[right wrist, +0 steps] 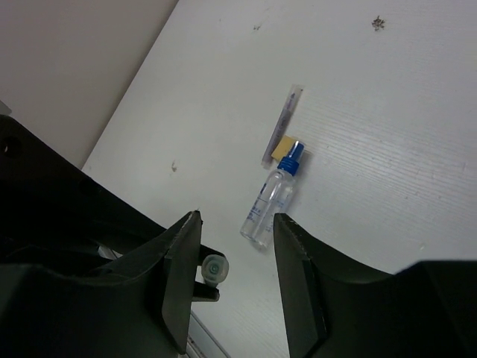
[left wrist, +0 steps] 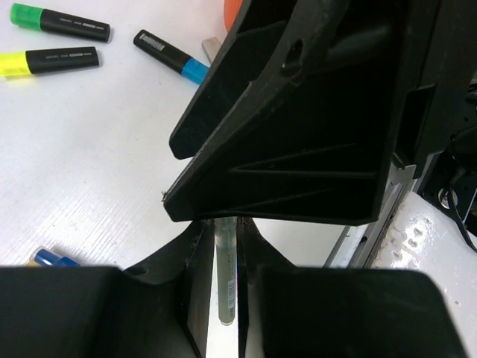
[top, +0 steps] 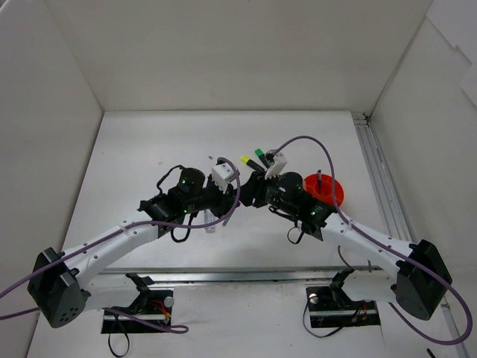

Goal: Sort the stationery into containers
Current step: Place the pen in the storage box.

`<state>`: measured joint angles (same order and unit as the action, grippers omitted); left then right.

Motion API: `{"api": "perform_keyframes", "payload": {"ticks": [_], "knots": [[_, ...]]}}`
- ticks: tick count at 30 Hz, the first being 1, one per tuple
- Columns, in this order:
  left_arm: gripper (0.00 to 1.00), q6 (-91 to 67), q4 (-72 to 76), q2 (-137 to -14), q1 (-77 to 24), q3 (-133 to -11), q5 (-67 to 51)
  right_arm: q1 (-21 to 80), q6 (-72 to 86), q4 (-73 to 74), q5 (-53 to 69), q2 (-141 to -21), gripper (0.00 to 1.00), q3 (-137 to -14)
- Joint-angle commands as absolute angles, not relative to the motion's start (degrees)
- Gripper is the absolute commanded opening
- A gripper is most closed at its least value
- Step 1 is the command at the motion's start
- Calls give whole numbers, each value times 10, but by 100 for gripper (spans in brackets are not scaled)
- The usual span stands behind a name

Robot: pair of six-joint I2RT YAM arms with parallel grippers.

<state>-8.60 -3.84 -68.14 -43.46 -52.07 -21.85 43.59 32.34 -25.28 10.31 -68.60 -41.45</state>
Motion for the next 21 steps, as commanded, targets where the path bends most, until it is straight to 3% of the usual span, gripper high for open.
{"api": "perform_keyframes", "payload": {"ticks": [1, 7, 16, 21], "knots": [[0, -94, 13, -672, -437, -558, -198, 445, 324, -257, 91, -662, 41, -438], [0, -111, 5, -682, -437, -564, -164, 448, 325, -242, 83, -639, 34, -432], [0, -125, 21, -678, -437, -564, -164, 453, 328, -250, 96, -671, 33, -446], [0, -132, 23, -687, -437, -570, -159, 461, 335, -256, 106, -695, 24, -461]]}}
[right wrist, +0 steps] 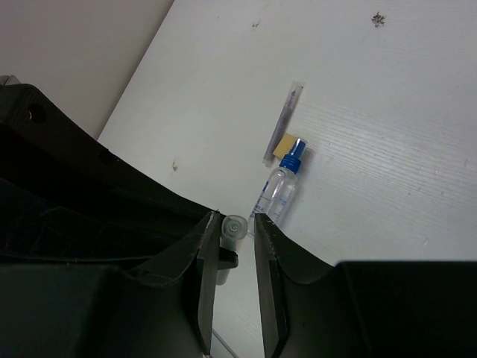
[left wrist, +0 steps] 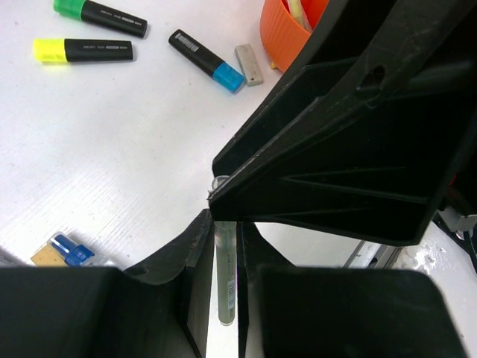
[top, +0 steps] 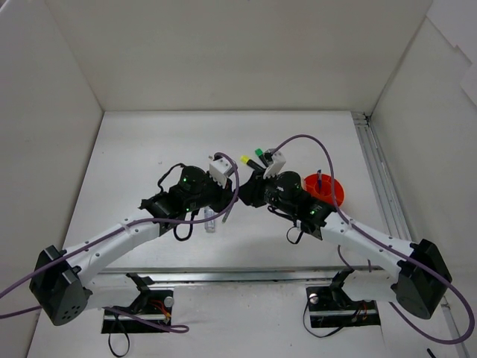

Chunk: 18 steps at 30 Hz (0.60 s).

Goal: Sort the stationery into containers
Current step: Place the pen in the storage box.

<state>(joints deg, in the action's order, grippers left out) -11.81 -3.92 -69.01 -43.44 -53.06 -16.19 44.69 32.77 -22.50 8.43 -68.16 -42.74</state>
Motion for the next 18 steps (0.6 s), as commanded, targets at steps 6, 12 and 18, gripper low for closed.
{"api": "perform_keyframes", "payload": {"ticks": [6, 12, 18], "knots": [[0, -133, 33, -686, -437, -570, -165, 462, 336, -265, 107, -706, 0, -464], [6, -133, 21, -676, -437, -567, -162, 465, 321, -249, 47, -674, 0, -453], [49, -130, 3, -671, -437, -564, -161, 463, 284, -205, -52, -633, 0, -454]]}}
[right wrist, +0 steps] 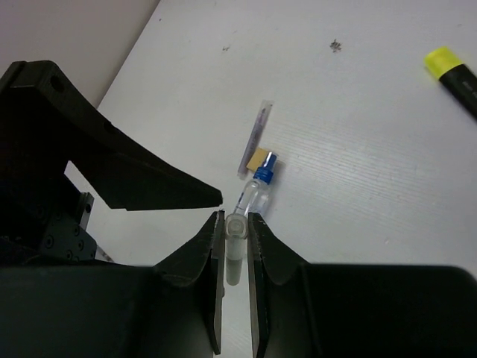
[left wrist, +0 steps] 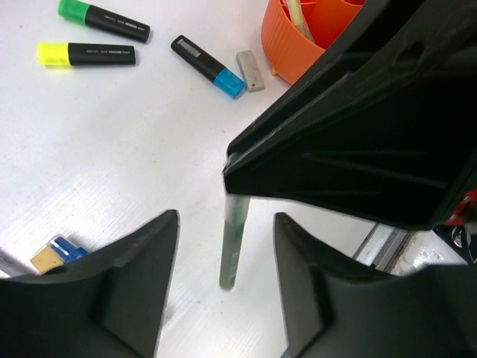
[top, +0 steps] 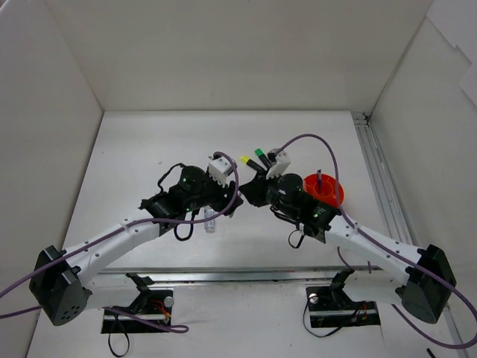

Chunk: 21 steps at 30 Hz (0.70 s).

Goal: Sort the stationery into containers
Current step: Place the pen in the storage box.

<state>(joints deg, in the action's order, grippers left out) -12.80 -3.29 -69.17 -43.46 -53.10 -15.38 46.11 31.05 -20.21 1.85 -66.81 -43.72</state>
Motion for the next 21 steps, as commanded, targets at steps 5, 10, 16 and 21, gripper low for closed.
{"api": "perform_keyframes", "payload": {"ticks": [5, 10, 16, 21], "knots": [[57, -134, -31, -653, -437, -552, -138, 464, 235, -150, -152, -599, 0, -467], [100, -168, -57, -618, -437, -515, -48, 459, 170, -108, -287, -550, 0, -459], [100, -251, -105, -592, -319, -482, -61, 371, 122, -86, -370, -483, 0, -431], [100, -299, -119, -604, -257, -472, -76, 317, 80, -84, -358, -485, 0, -428]]}}
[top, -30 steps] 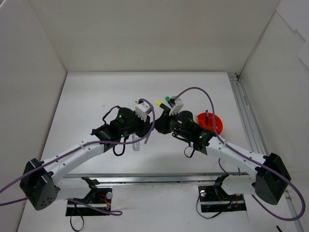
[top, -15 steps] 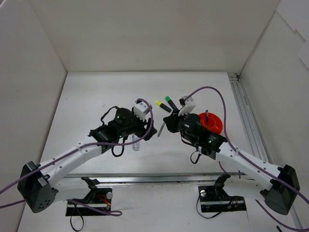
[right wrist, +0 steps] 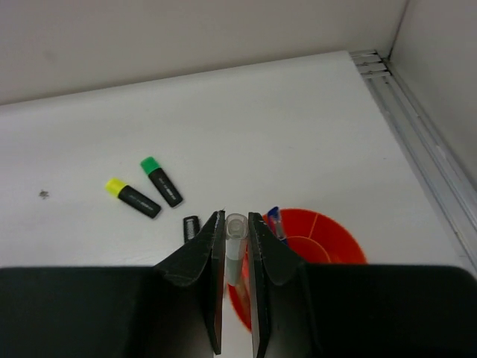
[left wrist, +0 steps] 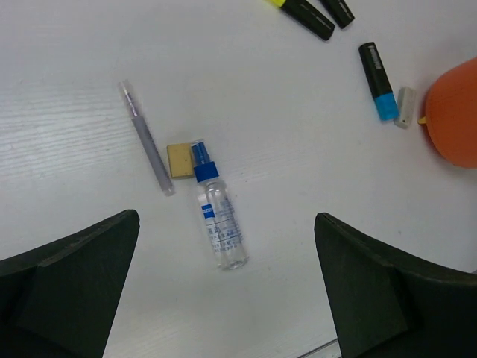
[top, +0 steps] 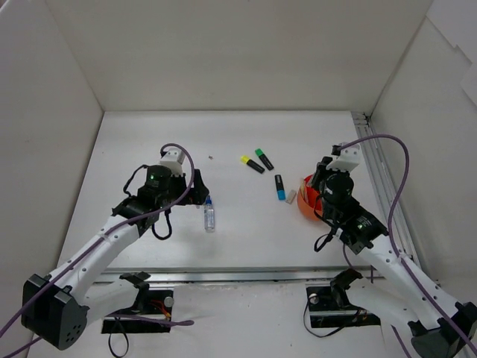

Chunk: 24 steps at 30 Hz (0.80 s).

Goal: Sort the stationery into containers
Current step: Place the pen in the storage box.

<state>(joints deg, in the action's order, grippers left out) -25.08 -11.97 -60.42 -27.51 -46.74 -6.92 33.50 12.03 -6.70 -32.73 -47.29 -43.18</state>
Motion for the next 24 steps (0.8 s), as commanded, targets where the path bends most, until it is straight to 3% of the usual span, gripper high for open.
{"api": "perform_keyframes", "payload": {"ticks": [1, 6, 18, 21, 22, 24], "knots": [[100, -303, -119, -610, -241, -472, -80, 309, 70, -84, -349, -489, 0, -426], [100, -316, -100, -661, -206, -477, -132, 279, 58, -90, -294, -520, 0, -419], [100, -323, -112, -726, -178, -493, -115, 272, 73, -84, -240, -541, 0, -380], [100, -322, -107, -742, -178, -496, -112, 272, 85, -72, -238, -535, 22, -374], [100, -322, -105, -752, -178, -496, -112, 272, 88, -70, -236, -532, 41, -374], [99, -323, -99, -776, -178, -501, -112, 272, 96, -60, -219, -520, 53, -376]]}}
